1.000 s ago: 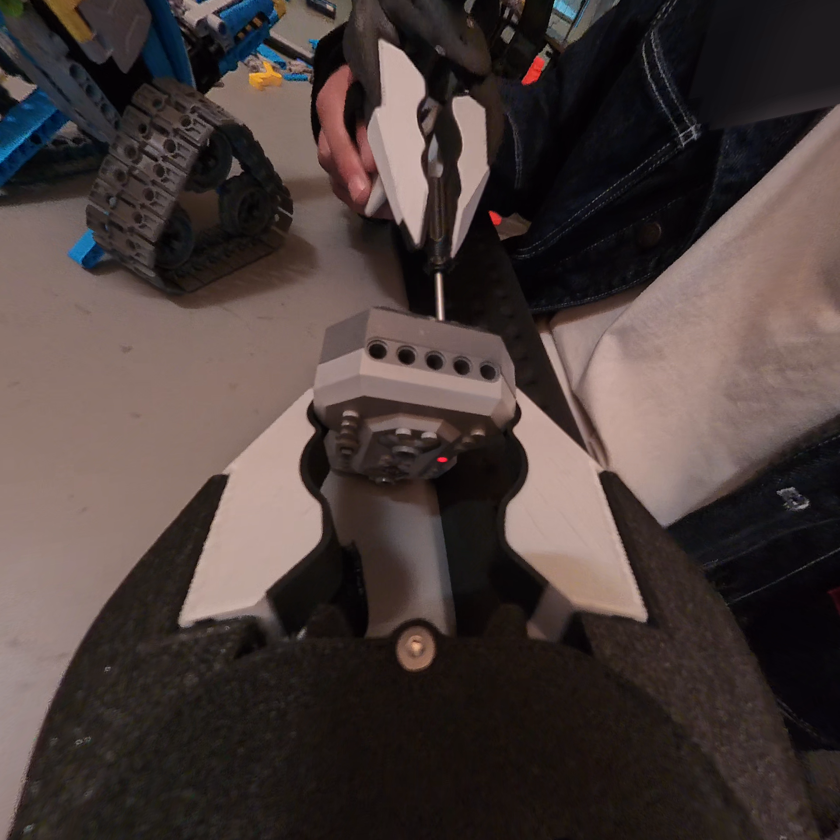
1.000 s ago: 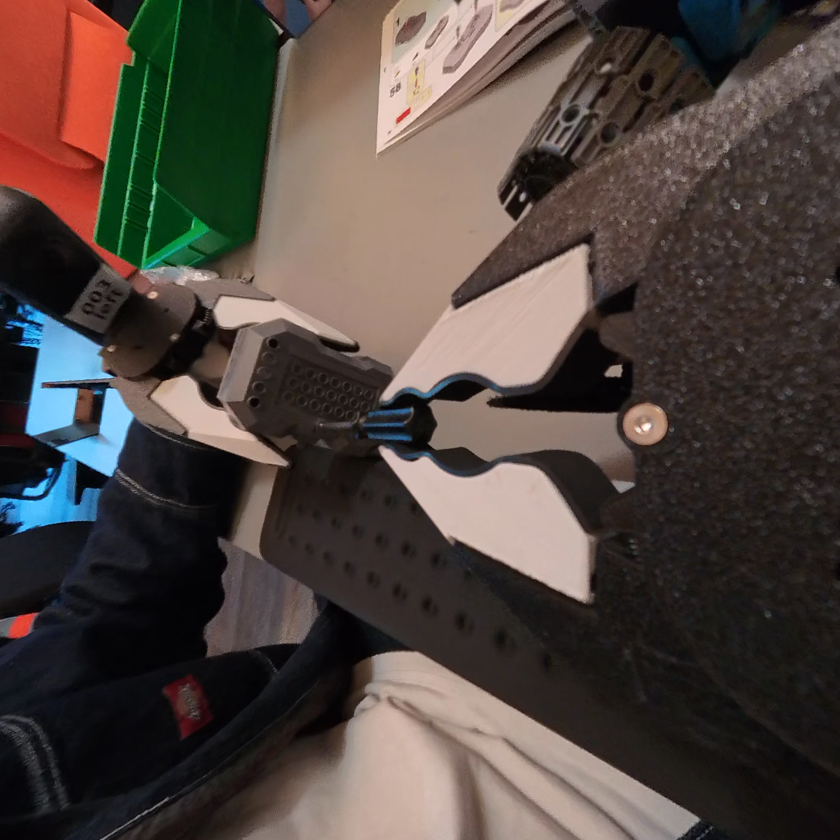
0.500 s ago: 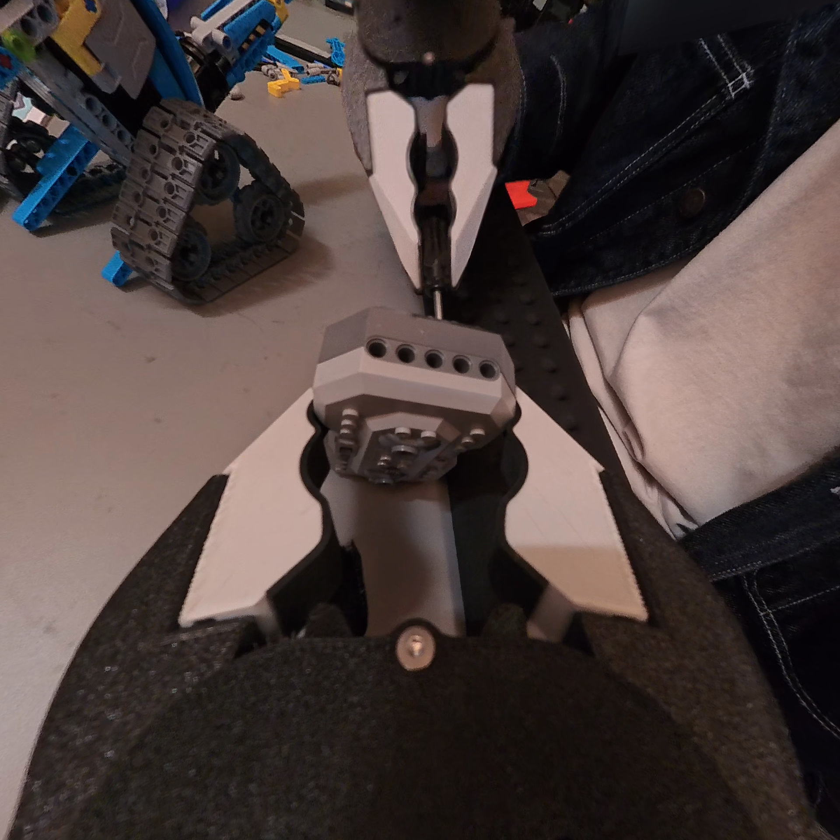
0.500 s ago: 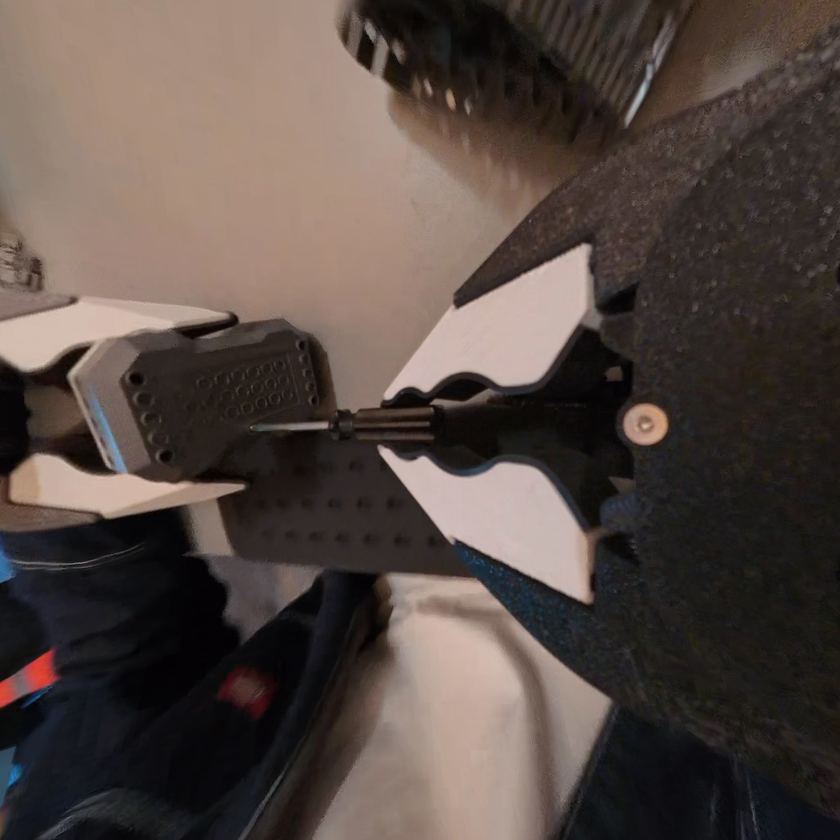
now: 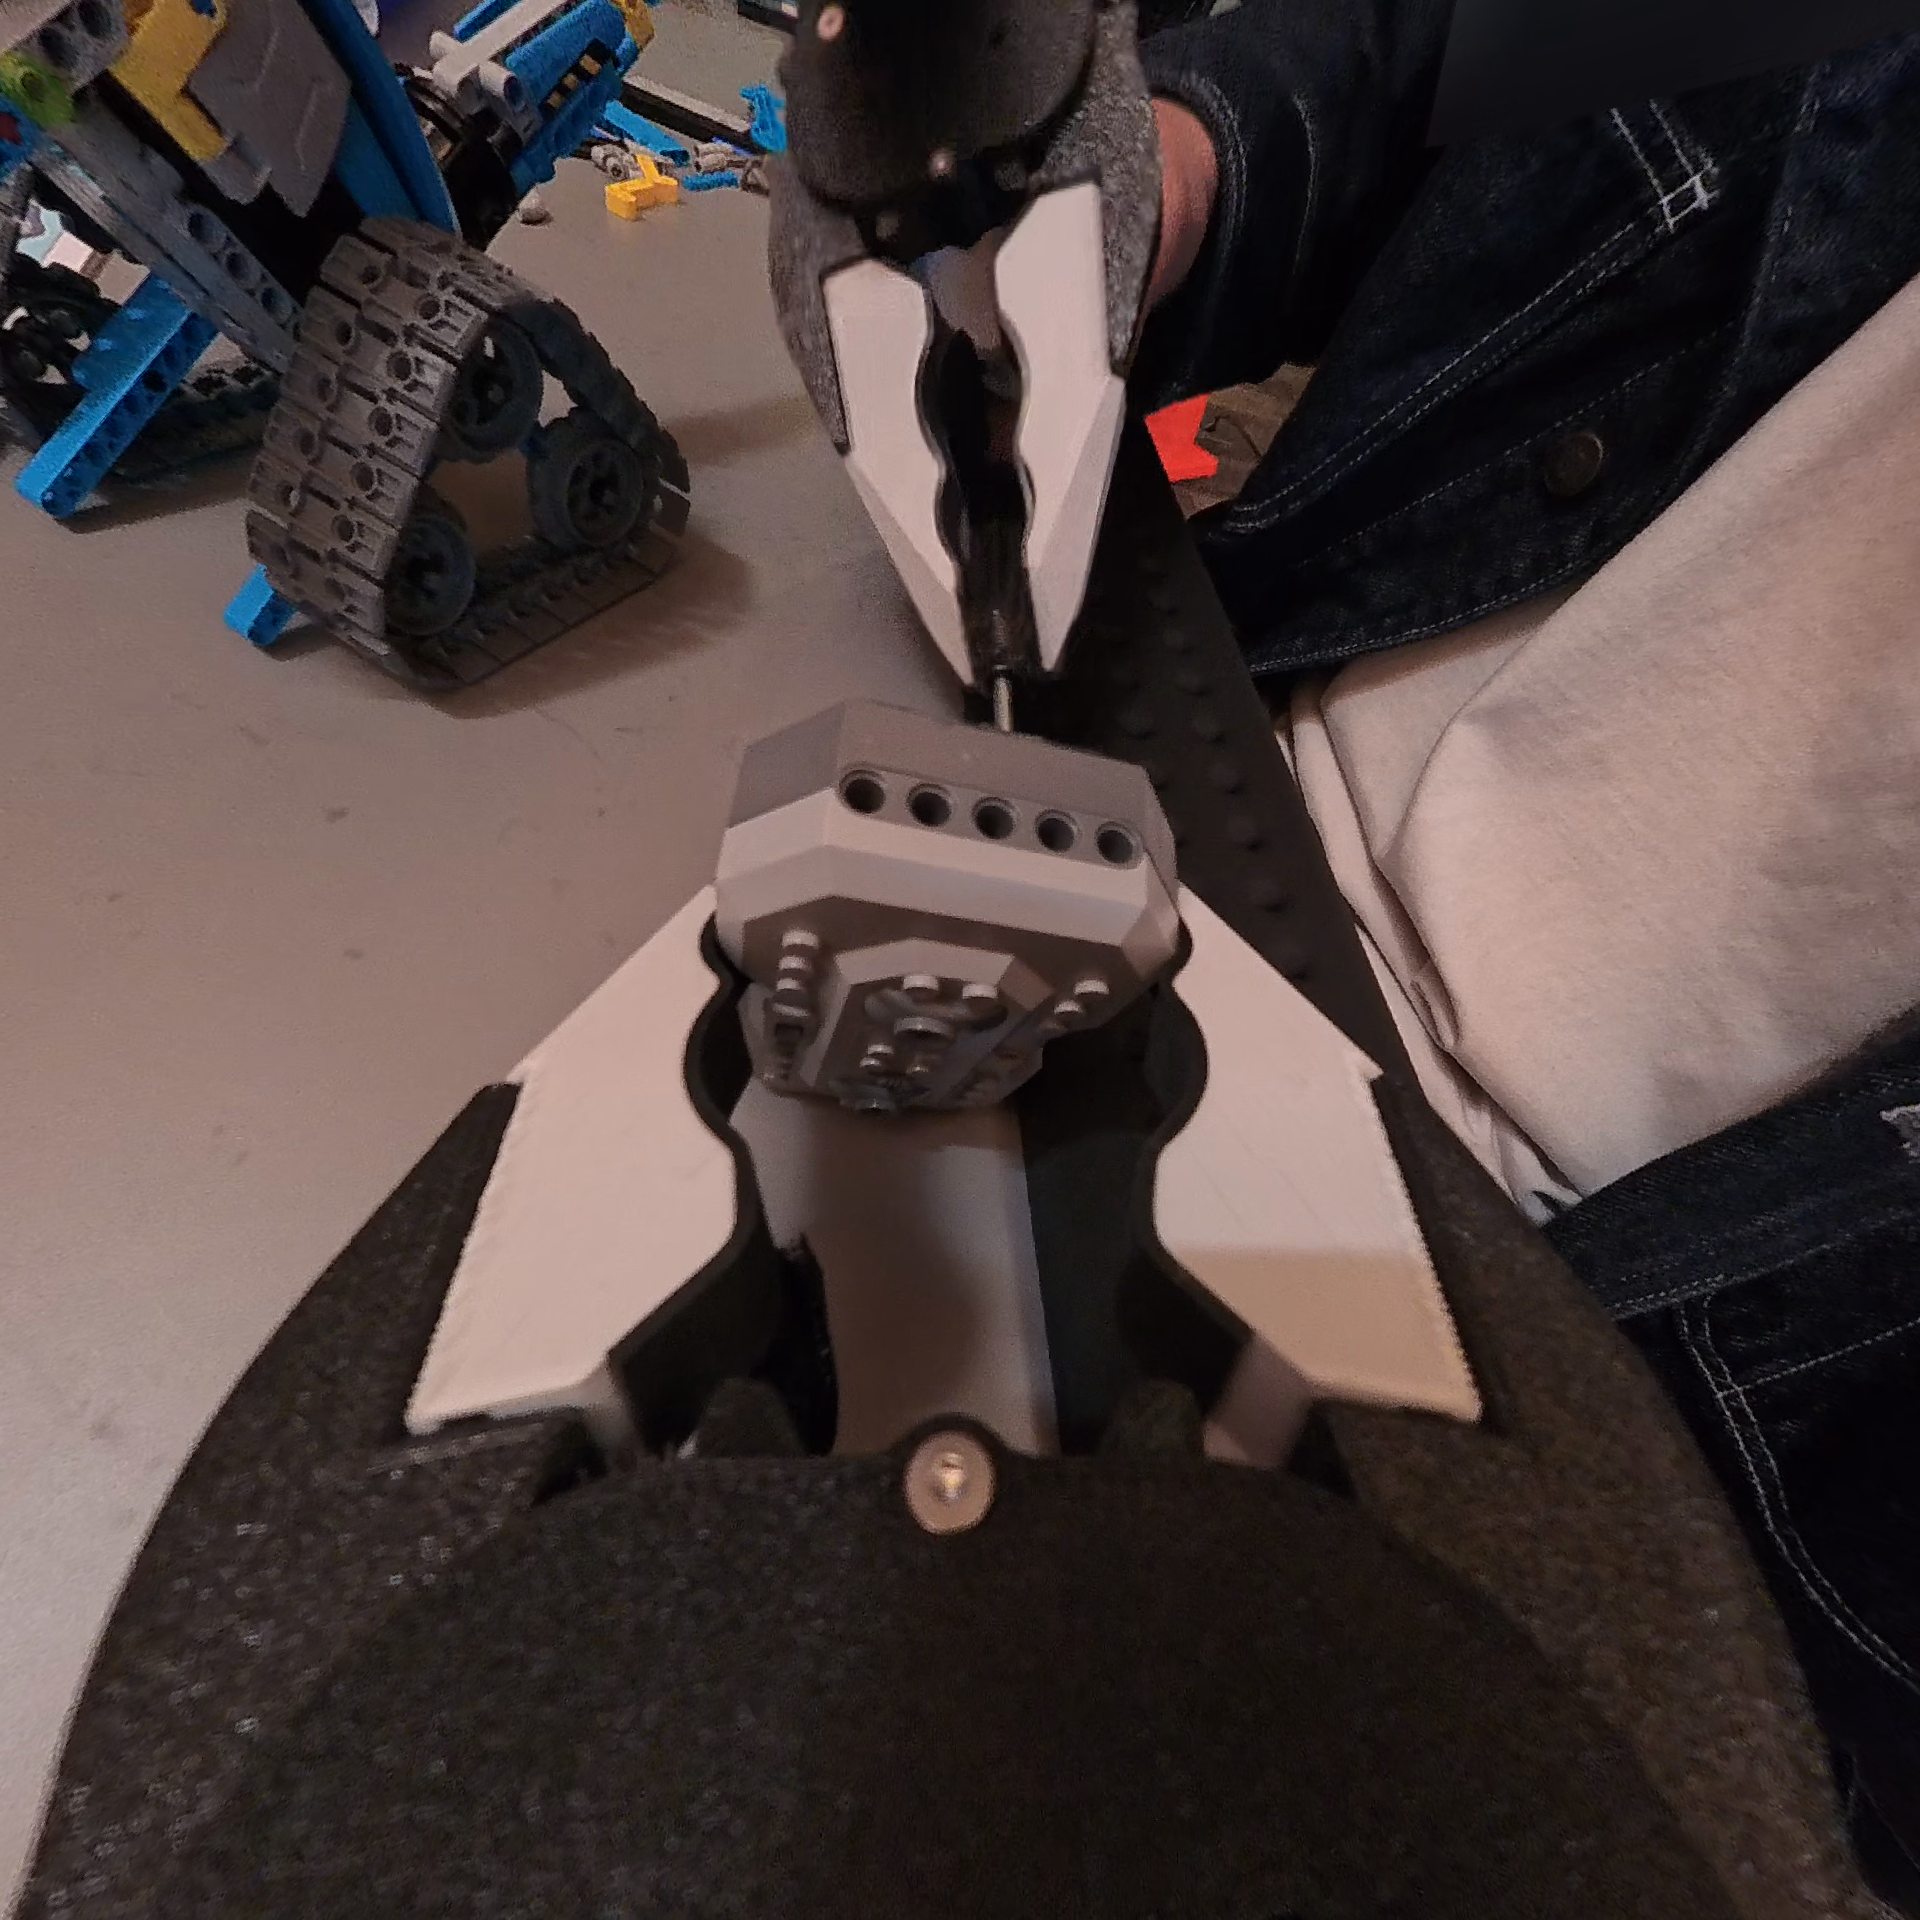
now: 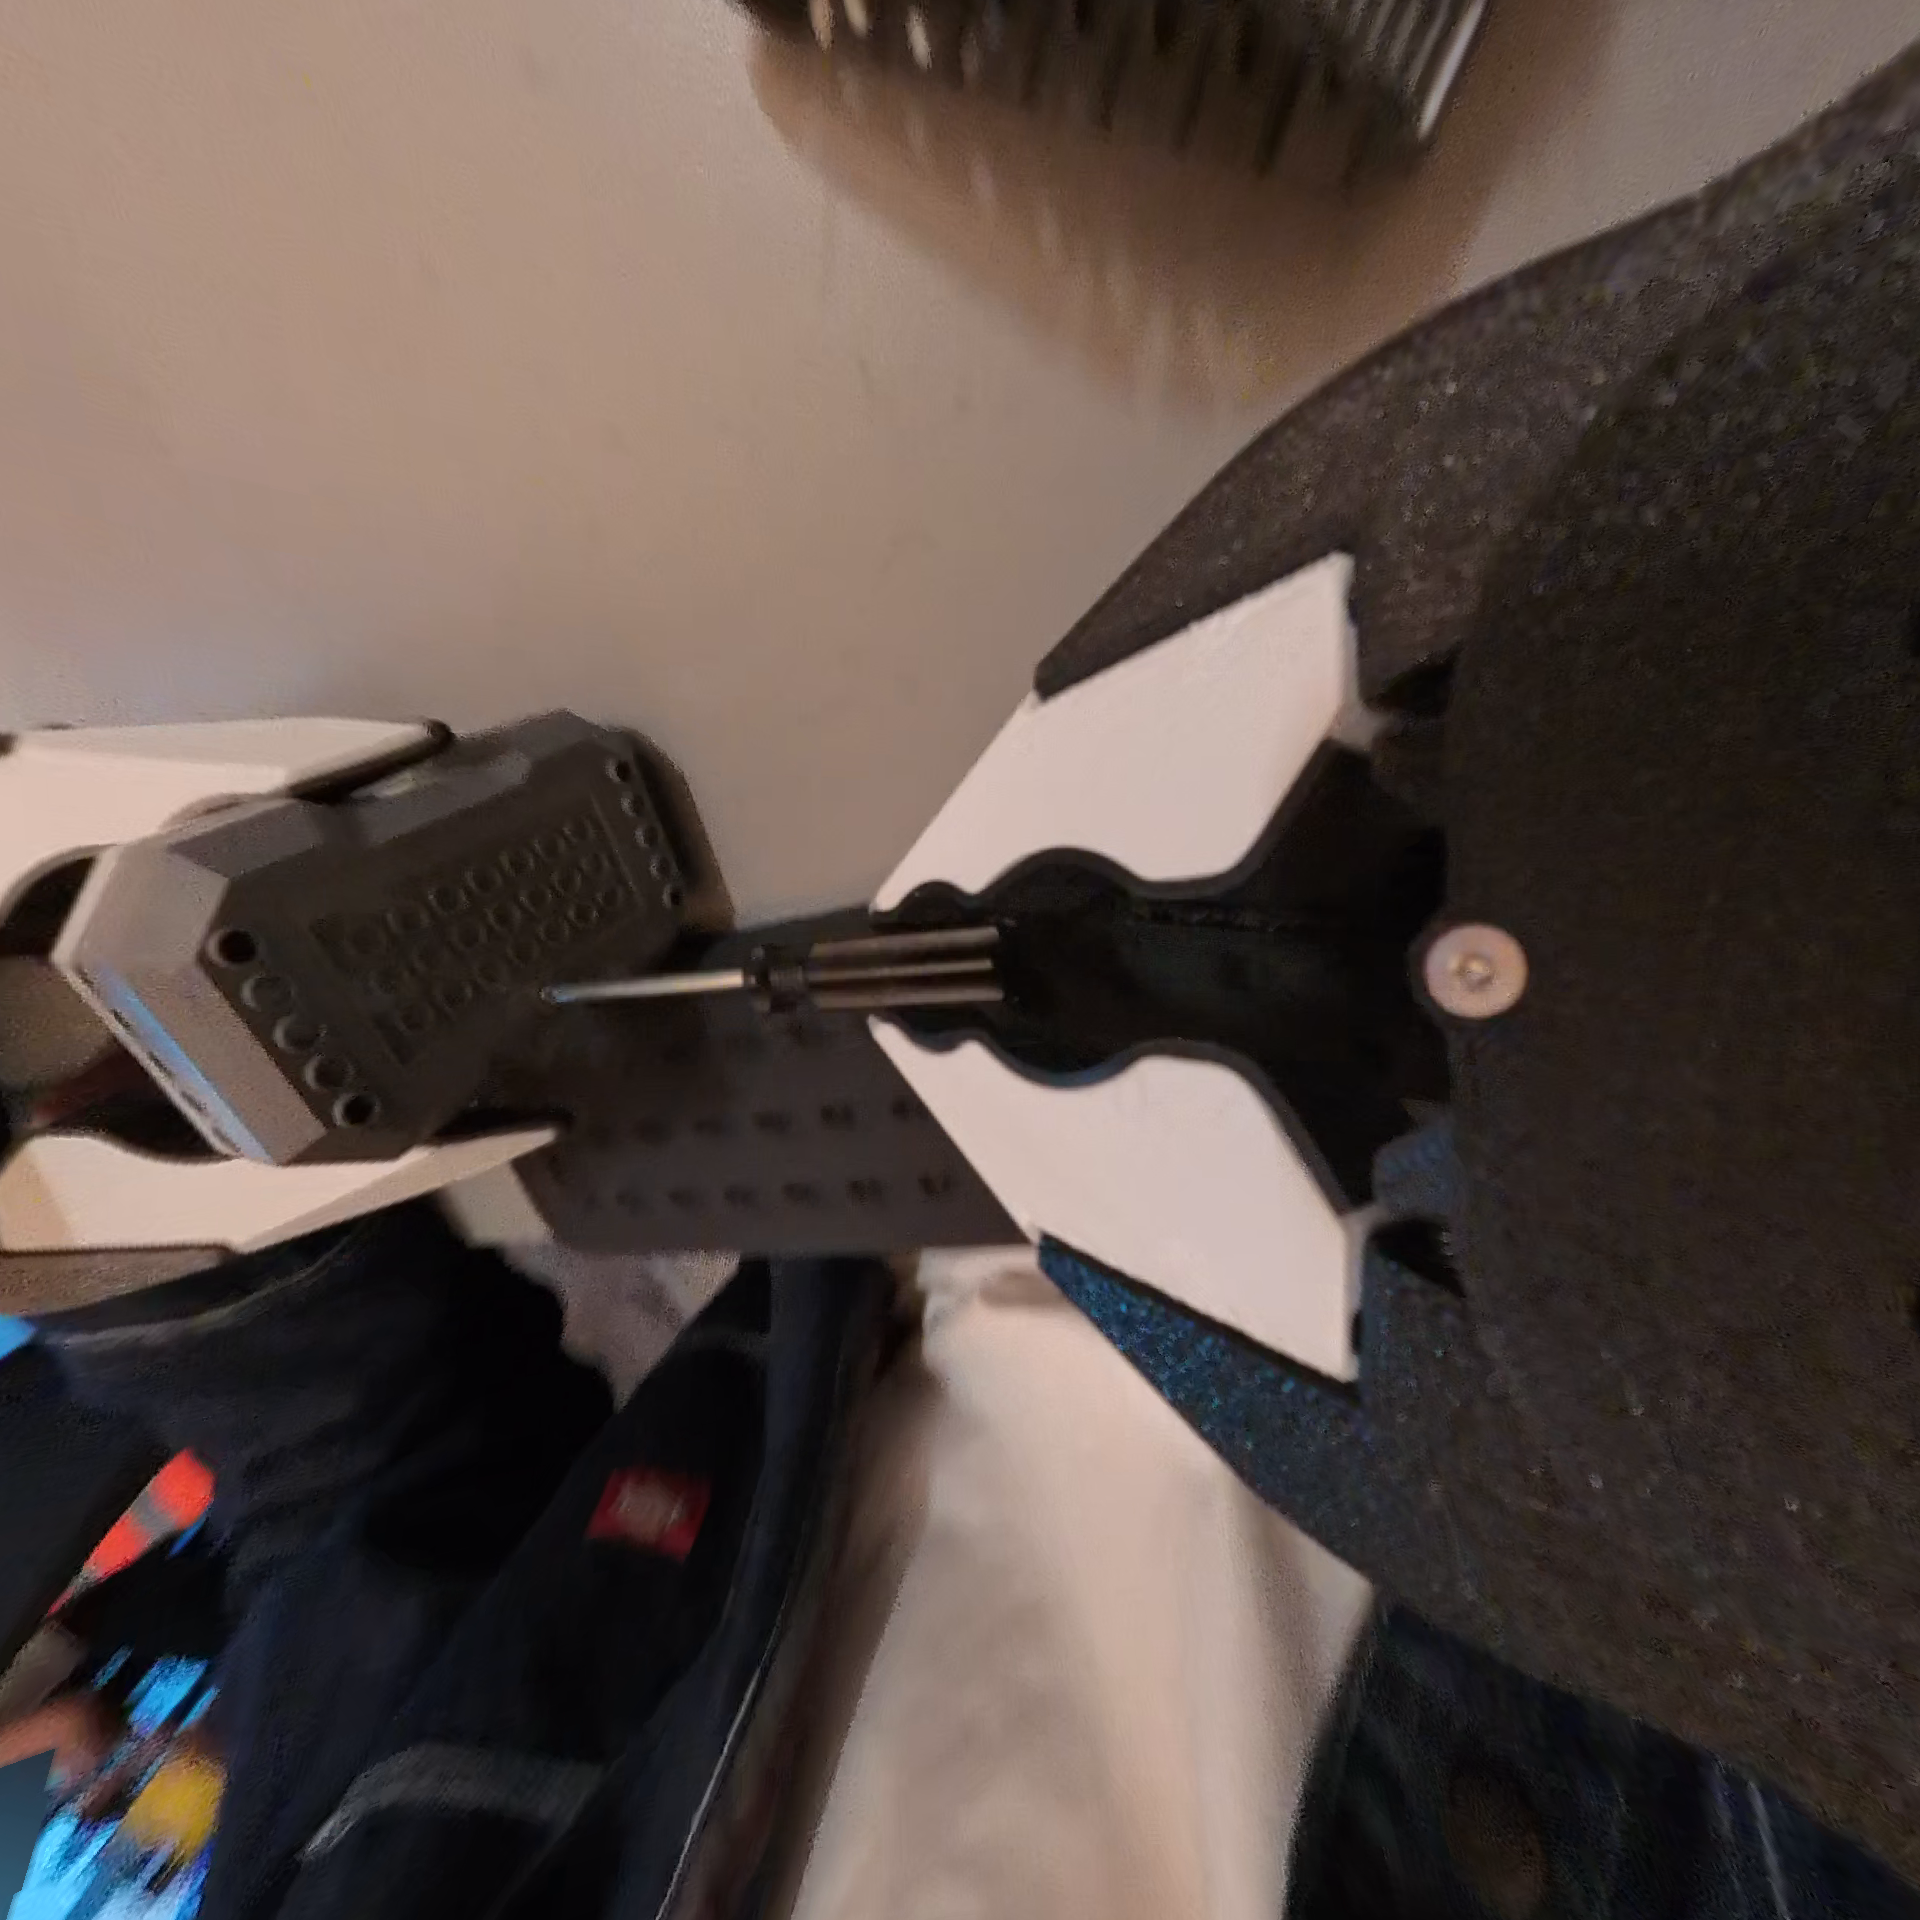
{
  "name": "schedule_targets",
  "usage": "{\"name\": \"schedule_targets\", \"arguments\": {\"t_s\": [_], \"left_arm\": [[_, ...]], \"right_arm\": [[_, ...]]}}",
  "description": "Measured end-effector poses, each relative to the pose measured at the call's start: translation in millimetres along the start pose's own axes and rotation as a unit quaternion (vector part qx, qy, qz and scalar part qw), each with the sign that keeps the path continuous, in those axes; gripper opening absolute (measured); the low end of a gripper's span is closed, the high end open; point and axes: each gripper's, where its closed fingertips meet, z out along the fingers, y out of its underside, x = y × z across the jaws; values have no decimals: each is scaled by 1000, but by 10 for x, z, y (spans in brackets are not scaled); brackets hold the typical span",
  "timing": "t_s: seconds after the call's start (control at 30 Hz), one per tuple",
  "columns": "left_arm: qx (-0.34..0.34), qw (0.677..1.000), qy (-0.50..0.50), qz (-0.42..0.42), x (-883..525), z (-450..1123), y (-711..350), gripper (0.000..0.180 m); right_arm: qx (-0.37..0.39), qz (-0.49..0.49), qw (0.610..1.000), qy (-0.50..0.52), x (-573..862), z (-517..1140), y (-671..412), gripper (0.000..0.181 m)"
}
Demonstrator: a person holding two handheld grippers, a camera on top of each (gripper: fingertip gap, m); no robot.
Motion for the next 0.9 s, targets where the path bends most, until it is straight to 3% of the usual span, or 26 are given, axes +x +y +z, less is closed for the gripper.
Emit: {"name": "schedule_targets", "arguments": {"t_s": [0.1,0.27,0.33,0.47,0.6,0.9], "left_arm": [[1,1000,0,-1,-1,5,-4,76],[1,1000,0,-1,0,6,-5,76],[1,1000,0,0,6,9,-8,76],[-1,1000,-22,3,-52,13,-19,77],[-1,1000,-28,3,-64,16,-22,80],[26,998,-55,-4,-131,-137,-100,88]], "right_arm": [[-1,-148,984,97,94,-21,-36,13],[-65,-370,896,235,189,-11,21,13],[-81,-332,913,221,206,18,71,13],[-49,-151,982,98,94,32,37,11],[-36,-43,998,23,48,41,15,12],[-24,-26,999,-12,16,88,-18,12]]}}
